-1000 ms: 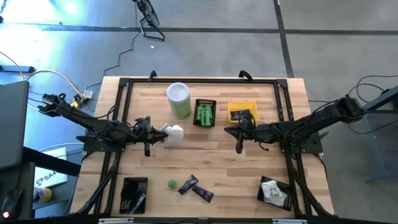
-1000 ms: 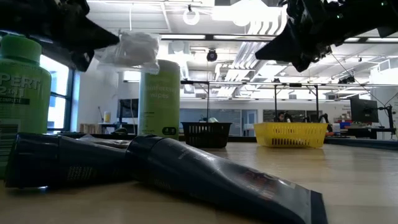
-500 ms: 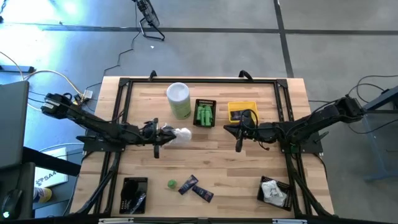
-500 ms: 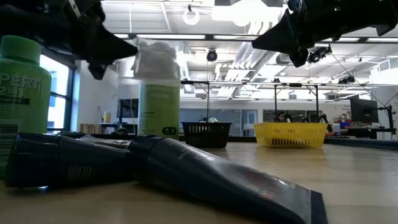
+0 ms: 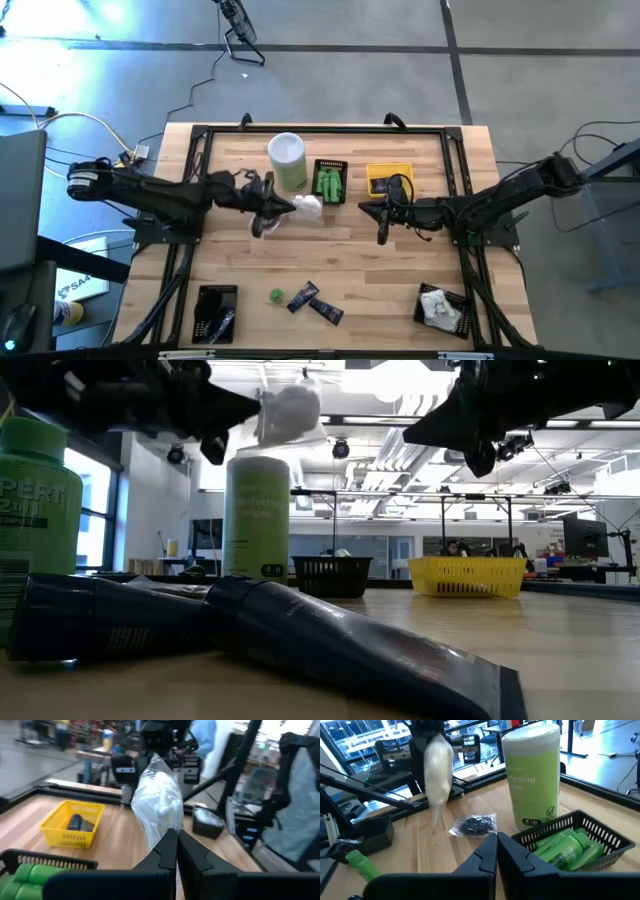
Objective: Pick & Place Travel size toiletries
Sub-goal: Put the white cotton pack into the bottom right black bin
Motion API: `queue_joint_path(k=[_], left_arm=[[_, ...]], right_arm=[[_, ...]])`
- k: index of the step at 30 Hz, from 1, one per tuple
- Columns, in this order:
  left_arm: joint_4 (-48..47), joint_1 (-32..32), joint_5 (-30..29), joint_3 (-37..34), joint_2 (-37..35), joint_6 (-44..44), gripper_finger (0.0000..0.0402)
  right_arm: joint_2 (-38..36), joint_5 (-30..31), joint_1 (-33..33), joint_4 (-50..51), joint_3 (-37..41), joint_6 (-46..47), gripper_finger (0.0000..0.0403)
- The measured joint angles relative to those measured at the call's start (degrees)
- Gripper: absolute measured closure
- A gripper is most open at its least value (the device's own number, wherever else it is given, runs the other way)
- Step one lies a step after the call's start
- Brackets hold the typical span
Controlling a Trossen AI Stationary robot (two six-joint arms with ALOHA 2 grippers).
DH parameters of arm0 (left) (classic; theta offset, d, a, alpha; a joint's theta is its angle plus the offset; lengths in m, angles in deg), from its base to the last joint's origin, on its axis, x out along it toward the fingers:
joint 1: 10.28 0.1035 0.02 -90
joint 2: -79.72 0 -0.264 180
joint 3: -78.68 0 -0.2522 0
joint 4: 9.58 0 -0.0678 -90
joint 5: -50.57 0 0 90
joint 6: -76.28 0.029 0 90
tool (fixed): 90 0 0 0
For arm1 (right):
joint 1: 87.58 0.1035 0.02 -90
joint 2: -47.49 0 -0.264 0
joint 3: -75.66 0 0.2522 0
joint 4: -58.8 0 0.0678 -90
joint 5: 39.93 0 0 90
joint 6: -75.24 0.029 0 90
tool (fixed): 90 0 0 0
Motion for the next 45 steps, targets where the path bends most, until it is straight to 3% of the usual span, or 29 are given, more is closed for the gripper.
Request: queue_joint_path(k=[4, 13, 27, 31, 37, 45], left_arm=[[-4.4, 3.6, 6.3, 1.5, 0.0, 1.0, 0.0401], [-10.1, 4.4, 6.8, 1.6, 0.0, 6.6, 0.0401], [-6.5, 4.4, 7.6, 3.4, 0.0, 11.4, 0.0401], [-7.6, 4.4, 7.8, 4.4, 0.2, 11.9, 0.0401], [-8.0, 4.4, 7.8, 4.9, 0.2, 12.8, 0.0401], [-8.1, 4.4, 7.3, 4.9, 0.2, 12.9, 0.0401]], right_arm=[[2.1, 0.0, 0.0, -2.9, 0.0, 1.1, 0.0399], [5.7, -0.1, 0.0, -10.1, 0.0, 1.1, 0.0399], [5.7, -0.6, -0.8, -14.3, 0.0, 2.1, 0.0394], [7.1, -2.5, -1.1, -16.6, 0.0, 2.0, 0.0357], [12.6, -4.5, -0.7, -19.2, -1.2, 0.0, 0.0263], [22.1, -5.6, -0.5, -20.0, -9.8, -7.6, 0.0175]])
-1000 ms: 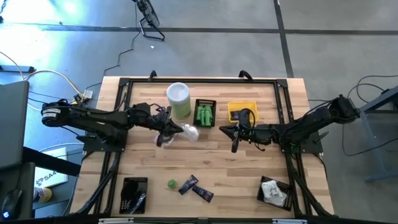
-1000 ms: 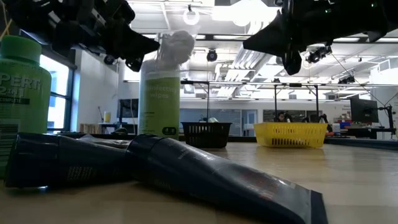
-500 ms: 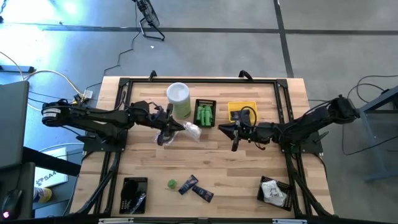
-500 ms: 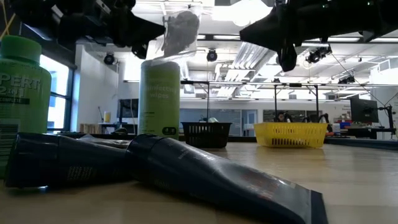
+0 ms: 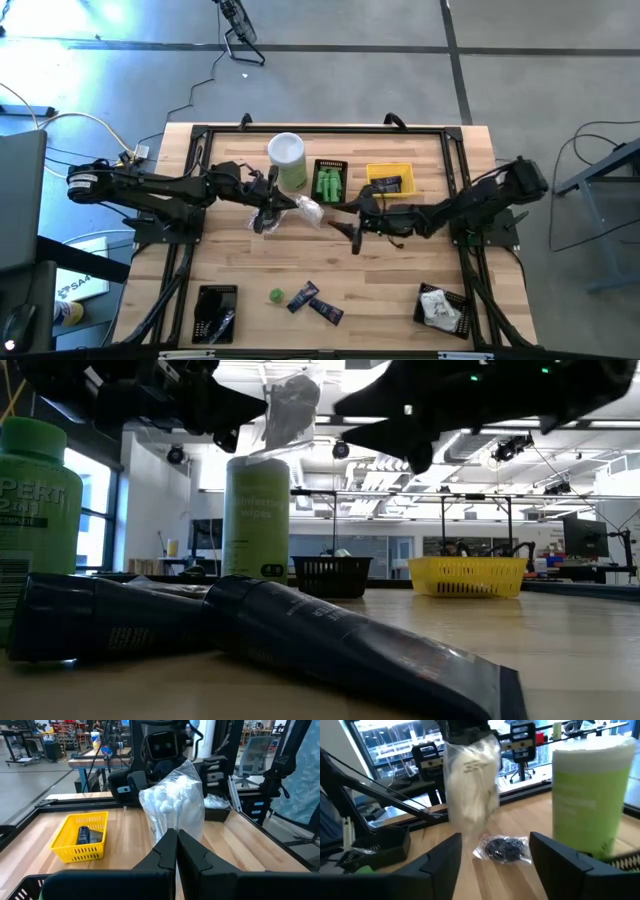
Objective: Pick & Place Travel size toiletries
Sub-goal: Put the white cotton pack into the bottom right black bin
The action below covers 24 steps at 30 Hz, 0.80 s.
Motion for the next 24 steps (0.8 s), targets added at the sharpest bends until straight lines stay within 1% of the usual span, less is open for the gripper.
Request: queue_joint_path(k=[5, 9, 15, 24], left_arm=[[-0.6, 0.0, 0.0, 0.0, 0.0, 0.0, 0.0401], [-1.0, 0.0, -0.2, 0.0, 0.0, 0.0, 0.0401], [-1.2, 0.0, -0.2, 0.0, 0.0, 0.4, 0.0401], [-0.2, 0.0, -0.7, 0.0, 0.0, 0.4, 0.0401]], right_arm=[[4.5, -0.4, 0.0, 0.1, -4.6, -1.8, 0.0159], [6.6, -0.9, -0.3, 0.2, -6.2, -1.1, 0.0152], [6.9, -4.9, -1.4, 2.5, -6.3, 2.6, 0.0147], [7.0, -5.1, -1.7, 4.0, -6.3, 4.0, 0.0148]])
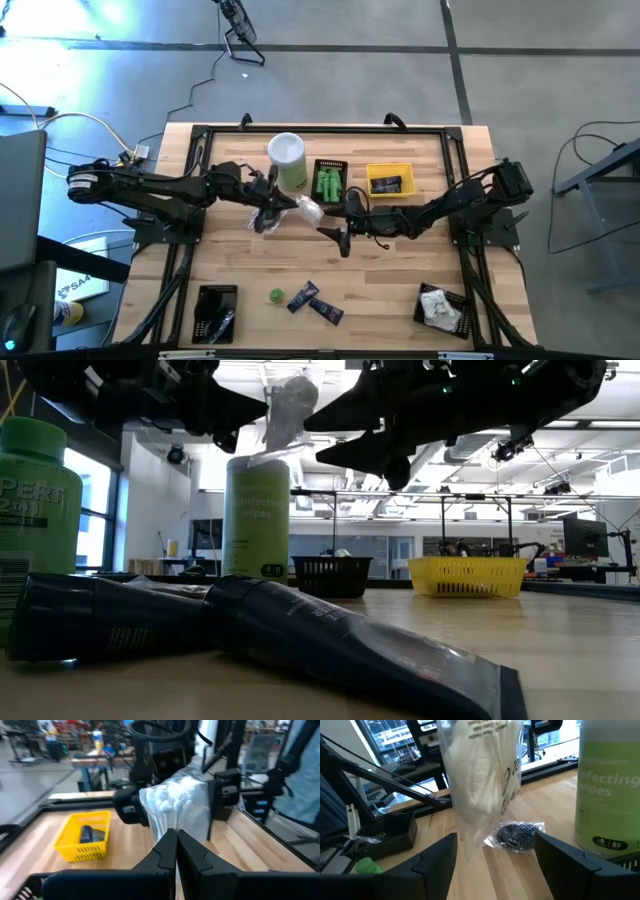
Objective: Pick & Place Travel size toiletries
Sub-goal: Put the white cotton pack into the bottom right black bin
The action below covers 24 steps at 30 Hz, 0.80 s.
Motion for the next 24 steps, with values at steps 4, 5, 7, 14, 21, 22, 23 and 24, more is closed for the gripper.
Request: queue_joint_path(k=[4, 5, 7, 14, 21, 22, 23, 24], left_arm=[[3.7, 0.0, -1.9, 0.1, 2.0, -1.5, 0.0401], [4.6, 0.0, -1.9, 0.1, 3.0, -2.2, 0.0401], [7.5, 0.0, -1.9, 0.1, 5.2, -3.3, 0.0401], [8.3, 0.0, -1.1, 2.6, 10.1, -3.7, 0.0401], [7.9, 0.0, -0.3, 3.3, 10.7, -3.7, 0.0401], [7.9, 0.0, -0.3, 3.3, 10.7, -3.7, 0.0401], [7.9, 0.0, -0.3, 3.3, 10.7, -3.6, 0.0401], [7.9, 0.0, -0.3, 3.3, 10.7, -3.6, 0.0401]], right_arm=[[0.0, 0.0, 0.0, 0.1, 0.0, -0.4, 0.0148], [0.0, 0.1, 0.0, 0.1, 0.0, -0.4, 0.0148], [0.0, 0.1, 0.0, 0.0, 0.0, -0.4, 0.0148], [0.0, 0.3, 0.0, 1.1, 0.0, -0.4, 0.0168], [0.0, 1.9, 0.0, 2.9, 0.0, -0.4, 0.022], [0.0, 2.0, 0.0, 3.1, 0.0, -0.4, 0.0228], [0.0, 2.1, -0.1, 3.3, 0.0, -0.4, 0.0237], [0.0, 2.1, -0.1, 3.4, 0.0, -0.4, 0.0245]])
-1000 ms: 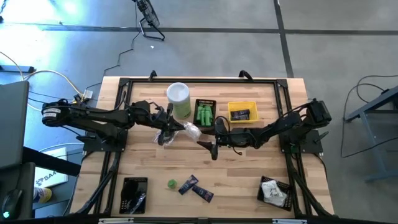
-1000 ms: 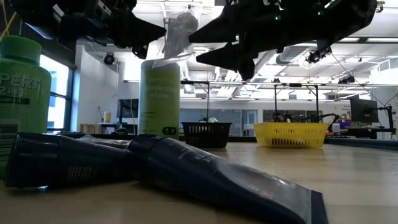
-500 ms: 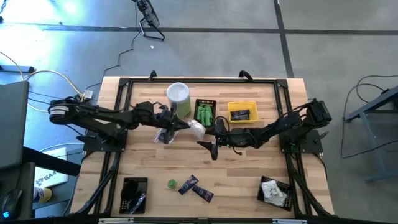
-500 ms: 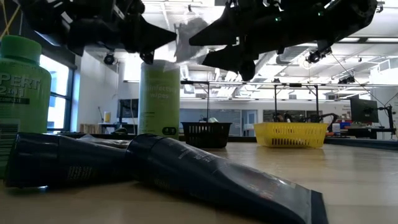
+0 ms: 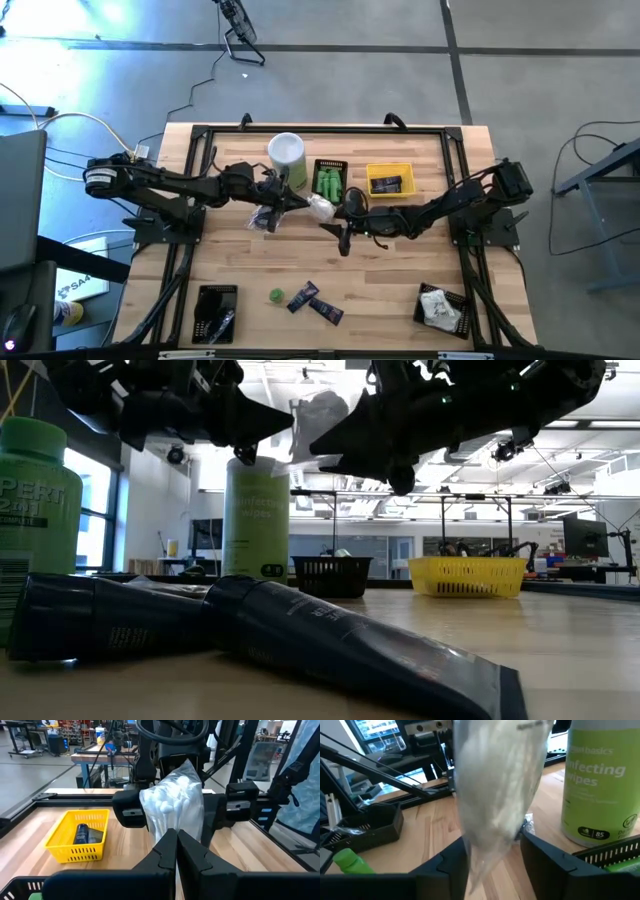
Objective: Pick & Place Travel size toiletries
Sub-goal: Put the white cotton pack into the bottom right black bin
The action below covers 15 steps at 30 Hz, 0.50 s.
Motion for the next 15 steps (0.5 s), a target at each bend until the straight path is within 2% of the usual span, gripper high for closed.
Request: queue_joint_path(k=[15], left_arm=[[-1.1, 0.0, 0.0, 0.0, 0.0, 0.1, 0.0401]], right_arm=[[0.0, -0.2, 0.0, 0.7, 0.0, -2.2, 0.0368]])
